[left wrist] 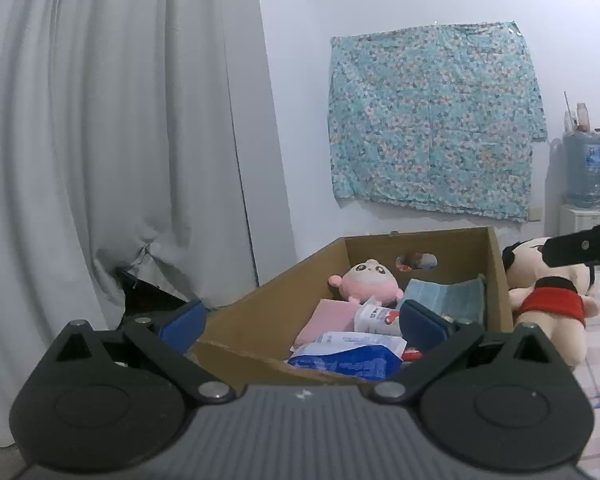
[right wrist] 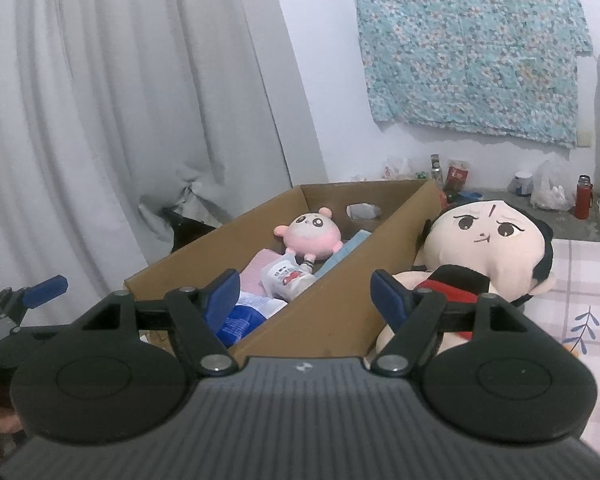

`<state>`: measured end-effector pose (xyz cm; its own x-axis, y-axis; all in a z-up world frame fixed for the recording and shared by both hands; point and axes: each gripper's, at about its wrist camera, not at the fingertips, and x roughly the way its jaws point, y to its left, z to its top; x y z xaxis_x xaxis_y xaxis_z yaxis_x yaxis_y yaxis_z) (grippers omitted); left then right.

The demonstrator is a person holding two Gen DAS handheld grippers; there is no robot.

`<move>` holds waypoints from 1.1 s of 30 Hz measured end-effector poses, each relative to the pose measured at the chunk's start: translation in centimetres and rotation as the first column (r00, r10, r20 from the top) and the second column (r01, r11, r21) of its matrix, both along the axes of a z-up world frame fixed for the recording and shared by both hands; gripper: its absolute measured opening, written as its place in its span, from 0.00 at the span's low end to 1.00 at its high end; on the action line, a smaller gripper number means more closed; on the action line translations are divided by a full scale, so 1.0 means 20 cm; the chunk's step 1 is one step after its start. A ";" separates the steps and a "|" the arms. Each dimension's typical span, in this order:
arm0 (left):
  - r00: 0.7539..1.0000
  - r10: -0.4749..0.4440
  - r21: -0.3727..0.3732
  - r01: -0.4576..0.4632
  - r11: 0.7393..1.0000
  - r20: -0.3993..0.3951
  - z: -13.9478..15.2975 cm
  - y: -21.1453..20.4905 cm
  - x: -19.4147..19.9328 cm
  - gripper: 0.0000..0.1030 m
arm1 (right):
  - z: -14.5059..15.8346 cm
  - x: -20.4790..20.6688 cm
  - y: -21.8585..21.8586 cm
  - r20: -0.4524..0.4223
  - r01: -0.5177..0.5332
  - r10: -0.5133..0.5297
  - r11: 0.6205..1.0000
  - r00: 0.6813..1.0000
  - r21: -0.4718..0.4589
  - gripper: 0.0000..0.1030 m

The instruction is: Organize soft objects

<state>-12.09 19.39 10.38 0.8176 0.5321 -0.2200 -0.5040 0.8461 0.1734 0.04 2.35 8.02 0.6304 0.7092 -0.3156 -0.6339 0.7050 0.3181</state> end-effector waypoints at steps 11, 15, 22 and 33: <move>1.000 0.020 0.019 -0.020 1.000 -0.003 0.00 -0.01 0.01 1.00 | -0.01 -0.01 0.00 0.002 0.000 0.000 1.000 1.000 -0.003 0.73; 1.000 0.014 0.030 -0.014 0.999 -0.005 0.00 0.00 0.02 1.00 | -0.01 -0.01 0.01 -0.001 -0.005 0.005 1.000 1.000 -0.002 0.73; 1.000 0.006 0.062 -0.006 0.998 0.006 0.00 -0.04 0.01 1.00 | -0.01 -0.02 0.01 -0.009 -0.013 0.013 1.000 1.000 0.003 0.74; 1.000 0.004 0.065 -0.004 0.998 0.005 -0.01 -0.03 0.02 1.00 | -0.02 -0.01 0.00 -0.013 -0.007 0.007 1.000 1.000 0.009 0.75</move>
